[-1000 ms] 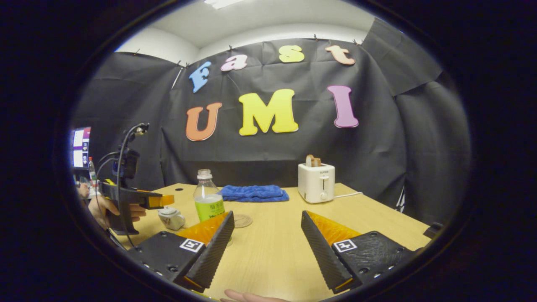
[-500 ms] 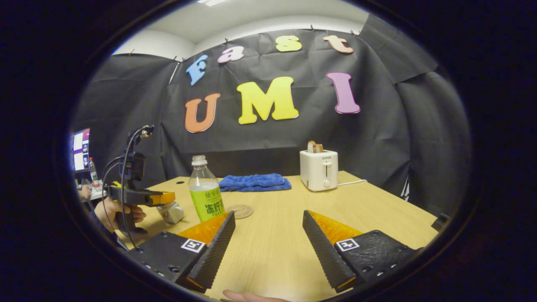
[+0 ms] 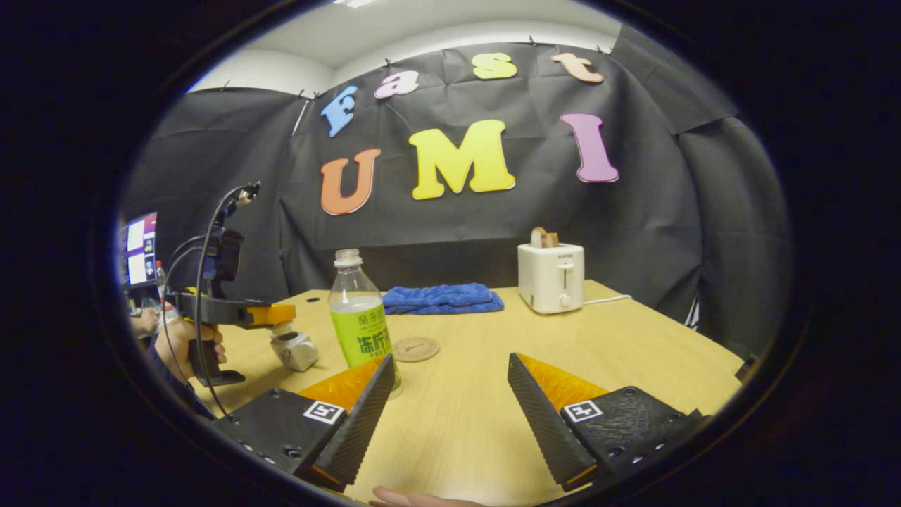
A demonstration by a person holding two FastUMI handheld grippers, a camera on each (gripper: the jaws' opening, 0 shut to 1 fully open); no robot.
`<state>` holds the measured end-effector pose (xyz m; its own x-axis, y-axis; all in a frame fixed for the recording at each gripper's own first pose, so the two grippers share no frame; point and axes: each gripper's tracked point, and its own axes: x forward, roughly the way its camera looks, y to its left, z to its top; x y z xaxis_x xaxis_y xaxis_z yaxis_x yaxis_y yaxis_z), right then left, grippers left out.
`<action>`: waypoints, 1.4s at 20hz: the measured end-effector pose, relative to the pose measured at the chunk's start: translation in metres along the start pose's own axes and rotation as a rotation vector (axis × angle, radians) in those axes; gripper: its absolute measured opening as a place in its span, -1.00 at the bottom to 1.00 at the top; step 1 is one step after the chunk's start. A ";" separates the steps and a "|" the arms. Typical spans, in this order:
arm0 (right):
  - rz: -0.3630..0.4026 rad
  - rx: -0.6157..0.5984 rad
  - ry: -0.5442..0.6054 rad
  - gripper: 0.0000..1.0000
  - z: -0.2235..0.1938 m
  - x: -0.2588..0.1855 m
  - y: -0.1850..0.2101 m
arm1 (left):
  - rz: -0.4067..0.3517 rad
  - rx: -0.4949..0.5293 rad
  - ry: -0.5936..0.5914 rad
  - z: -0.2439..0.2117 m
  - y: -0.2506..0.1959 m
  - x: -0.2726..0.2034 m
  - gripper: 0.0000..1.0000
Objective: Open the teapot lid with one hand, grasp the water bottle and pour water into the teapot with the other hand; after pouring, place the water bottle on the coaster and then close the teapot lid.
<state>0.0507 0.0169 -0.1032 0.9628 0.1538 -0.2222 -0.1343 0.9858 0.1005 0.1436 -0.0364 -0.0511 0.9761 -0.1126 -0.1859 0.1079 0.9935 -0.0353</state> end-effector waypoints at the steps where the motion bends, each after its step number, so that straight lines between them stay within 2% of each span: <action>1: 0.013 0.008 0.005 0.94 -0.001 0.001 0.004 | 0.000 -0.010 -0.015 0.008 0.002 -0.006 -0.94; 6: 0.075 0.026 0.014 0.93 -0.004 0.014 0.030 | 0.041 -0.004 -0.066 0.030 0.024 -0.044 -0.94; 8: 0.097 0.014 0.016 0.92 -0.004 0.020 0.045 | 0.078 0.035 -0.108 0.038 0.036 -0.059 -0.94; 11: 0.138 -0.004 0.013 0.92 -0.003 0.036 0.070 | 0.099 0.032 -0.101 0.032 0.044 -0.083 -0.94; 13: 0.144 -0.009 0.015 0.92 -0.006 0.050 0.083 | 0.104 0.020 -0.089 0.028 0.047 -0.096 -0.94; 15: 0.118 -0.025 0.025 0.92 -0.011 0.067 0.085 | 0.116 0.030 -0.096 0.028 0.050 -0.111 -0.94; 16: 0.109 -0.033 0.027 0.84 -0.012 0.074 0.085 | 0.117 0.032 -0.102 0.028 0.050 -0.118 -0.94; 17: 0.103 -0.037 0.027 0.92 -0.012 0.080 0.086 | 0.119 0.033 -0.102 0.027 0.050 -0.123 -0.94; 20: 0.105 -0.020 0.044 0.92 -0.017 0.094 0.091 | 0.118 0.017 -0.103 0.025 0.050 -0.137 -0.94; 23: 0.107 -0.004 0.063 0.75 -0.024 0.103 0.096 | 0.111 0.012 -0.114 0.025 0.050 -0.142 -0.94; 24: 0.100 -0.011 0.055 0.60 -0.022 0.107 0.096 | 0.110 0.013 -0.115 0.024 0.050 -0.143 -0.94; 28: 0.090 -0.034 0.048 0.50 -0.020 0.100 0.098 | 0.088 -0.005 -0.104 0.016 0.047 -0.145 -0.94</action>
<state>0.1288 0.1302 -0.1349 0.9340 0.2444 -0.2605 -0.2288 0.9694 0.0893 0.0099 0.0265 -0.0101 0.9961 -0.0222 -0.0857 0.0198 0.9994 -0.0286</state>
